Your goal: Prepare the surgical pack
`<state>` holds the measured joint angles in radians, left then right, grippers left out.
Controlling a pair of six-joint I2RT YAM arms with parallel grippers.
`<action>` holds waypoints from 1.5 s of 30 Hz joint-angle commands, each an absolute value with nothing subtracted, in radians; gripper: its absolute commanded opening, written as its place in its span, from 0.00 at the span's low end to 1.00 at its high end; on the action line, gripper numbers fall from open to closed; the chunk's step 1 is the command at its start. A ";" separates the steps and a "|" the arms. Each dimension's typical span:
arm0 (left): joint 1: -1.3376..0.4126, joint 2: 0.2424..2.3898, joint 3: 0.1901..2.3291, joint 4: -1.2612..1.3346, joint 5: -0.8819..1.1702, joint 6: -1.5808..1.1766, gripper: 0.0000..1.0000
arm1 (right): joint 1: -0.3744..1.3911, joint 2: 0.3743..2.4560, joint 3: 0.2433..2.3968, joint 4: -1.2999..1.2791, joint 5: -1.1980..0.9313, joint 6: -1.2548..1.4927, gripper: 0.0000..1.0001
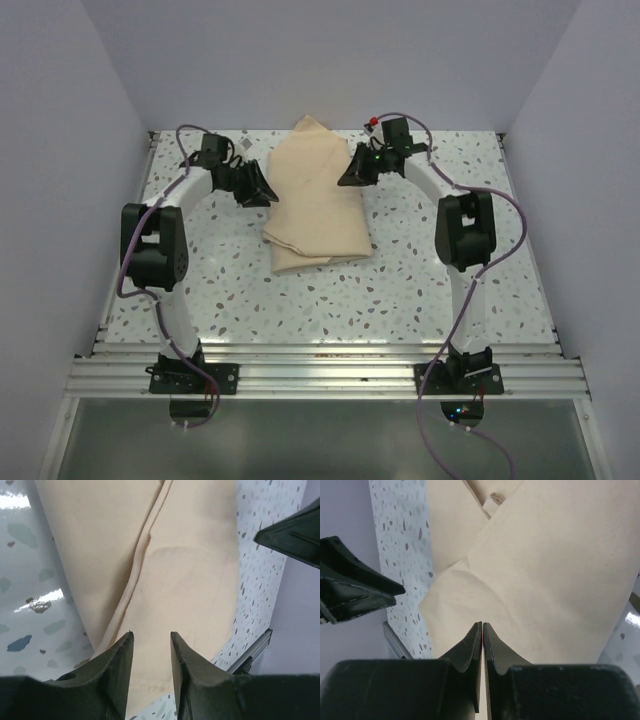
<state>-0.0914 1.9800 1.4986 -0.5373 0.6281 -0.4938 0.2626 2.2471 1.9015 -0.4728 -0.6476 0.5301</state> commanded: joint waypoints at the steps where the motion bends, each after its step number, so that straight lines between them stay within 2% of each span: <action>1: -0.084 2.011 1.548 -0.410 0.673 -0.531 0.39 | 0.259 2.319 1.983 -0.373 -0.681 0.594 0.08; 5: -0.086 2.084 1.562 -0.248 0.733 -0.606 0.35 | 0.258 2.455 2.120 -0.410 -0.681 0.595 0.08; 9: -0.100 2.199 1.615 -0.183 0.807 -0.644 0.33 | 0.250 2.526 2.161 -0.408 -0.683 0.612 0.08; 13: -0.086 2.308 1.663 -0.184 0.799 -0.669 0.31 | 0.230 2.542 2.117 -0.388 -0.670 0.621 0.08; 17: -0.074 2.381 1.764 -0.334 0.752 -0.635 0.28 | 0.212 2.591 2.155 -0.498 -0.649 0.591 0.08; 22: -0.069 2.370 1.772 -0.371 0.747 -0.601 0.28 | 0.210 2.583 2.155 -0.512 -0.680 0.568 0.08; 26: -0.068 2.316 1.816 -0.374 0.739 -0.583 0.36 | 0.206 2.543 2.178 -0.482 -0.686 0.586 0.08; 33: -0.061 2.373 1.934 -0.327 0.795 -0.669 0.36 | 0.193 2.568 2.284 -0.408 -0.703 0.687 0.08; 36: -0.060 2.402 1.921 -0.351 0.781 -0.675 0.34 | 0.187 2.586 2.261 -0.416 -0.716 0.684 0.08; 45: -0.031 2.418 1.718 -0.451 0.690 -0.611 0.31 | 0.179 2.540 1.973 -0.471 -0.675 0.548 0.07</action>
<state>-0.0555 2.3989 1.7699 -0.3660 0.7719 -0.6567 0.1772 2.5679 2.0556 -0.3954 -0.7395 0.6361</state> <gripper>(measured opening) 0.309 0.072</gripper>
